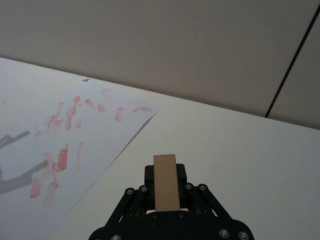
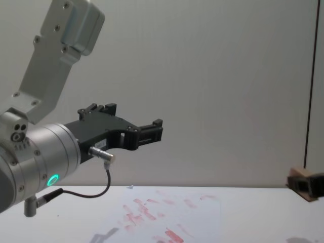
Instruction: Use the one hand to pick up the stamp and affix it onto the A4 paper.
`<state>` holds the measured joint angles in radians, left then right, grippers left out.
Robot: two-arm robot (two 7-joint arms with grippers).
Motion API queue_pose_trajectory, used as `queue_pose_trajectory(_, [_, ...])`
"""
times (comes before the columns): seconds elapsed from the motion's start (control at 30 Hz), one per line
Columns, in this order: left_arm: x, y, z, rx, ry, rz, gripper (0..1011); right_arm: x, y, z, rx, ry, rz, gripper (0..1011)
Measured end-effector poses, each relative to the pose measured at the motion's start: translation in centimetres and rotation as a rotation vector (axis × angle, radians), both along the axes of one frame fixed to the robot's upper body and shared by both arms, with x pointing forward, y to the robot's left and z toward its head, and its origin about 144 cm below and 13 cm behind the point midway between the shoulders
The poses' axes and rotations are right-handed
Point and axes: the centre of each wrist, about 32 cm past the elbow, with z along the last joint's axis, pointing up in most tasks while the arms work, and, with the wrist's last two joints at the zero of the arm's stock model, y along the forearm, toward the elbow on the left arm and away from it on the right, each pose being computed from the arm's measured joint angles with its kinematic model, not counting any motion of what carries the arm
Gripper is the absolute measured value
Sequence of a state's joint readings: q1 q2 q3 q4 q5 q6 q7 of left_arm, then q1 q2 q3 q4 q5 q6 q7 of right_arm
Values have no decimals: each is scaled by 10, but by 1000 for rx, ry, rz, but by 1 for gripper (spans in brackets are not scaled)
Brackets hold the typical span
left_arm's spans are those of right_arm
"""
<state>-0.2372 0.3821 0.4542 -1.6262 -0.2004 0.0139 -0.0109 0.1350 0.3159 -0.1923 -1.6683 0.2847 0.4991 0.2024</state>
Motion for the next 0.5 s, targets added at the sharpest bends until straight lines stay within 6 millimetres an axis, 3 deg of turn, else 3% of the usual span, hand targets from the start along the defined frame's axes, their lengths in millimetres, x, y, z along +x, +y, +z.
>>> queue_pose_trajectory(0.5, [0,0,0,0,0,0,1003,-19,-14,-5,-40,70,-55,220])
